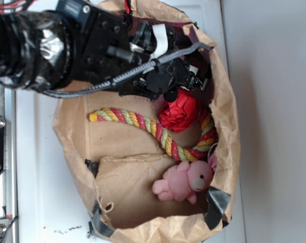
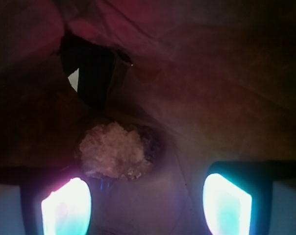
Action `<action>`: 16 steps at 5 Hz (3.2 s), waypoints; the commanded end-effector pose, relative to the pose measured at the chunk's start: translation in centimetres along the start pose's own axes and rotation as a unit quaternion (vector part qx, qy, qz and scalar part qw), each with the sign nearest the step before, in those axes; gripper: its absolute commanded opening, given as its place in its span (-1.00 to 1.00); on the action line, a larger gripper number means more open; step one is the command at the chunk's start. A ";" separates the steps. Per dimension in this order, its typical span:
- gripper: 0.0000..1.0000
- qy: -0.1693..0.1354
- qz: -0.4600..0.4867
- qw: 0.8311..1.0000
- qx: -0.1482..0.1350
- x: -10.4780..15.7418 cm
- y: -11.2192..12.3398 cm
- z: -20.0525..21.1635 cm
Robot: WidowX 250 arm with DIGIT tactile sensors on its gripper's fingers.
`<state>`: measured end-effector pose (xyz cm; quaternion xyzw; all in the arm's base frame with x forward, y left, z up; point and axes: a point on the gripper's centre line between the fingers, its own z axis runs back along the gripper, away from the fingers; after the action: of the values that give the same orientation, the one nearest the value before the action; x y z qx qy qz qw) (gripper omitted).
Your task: Grab the rock.
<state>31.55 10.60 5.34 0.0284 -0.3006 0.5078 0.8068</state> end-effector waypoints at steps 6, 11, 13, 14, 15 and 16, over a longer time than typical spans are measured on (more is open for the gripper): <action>1.00 -0.013 0.016 1.000 -0.010 0.9 -2.1 1.3; 1.00 -0.006 0.010 0.999 -0.053 0.0 -4.3 1.0; 1.00 -0.043 0.011 0.998 -0.034 0.7 -5.1 -1.1; 1.00 -0.051 0.001 0.998 -0.026 1.1 -4.7 -1.7; 1.00 -0.062 0.001 0.998 -0.018 1.4 -4.7 -2.0; 1.00 -0.080 0.003 0.997 -0.013 1.4 -4.4 -2.4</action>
<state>35.99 9.94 4.17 0.0657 -0.3551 0.4987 0.7880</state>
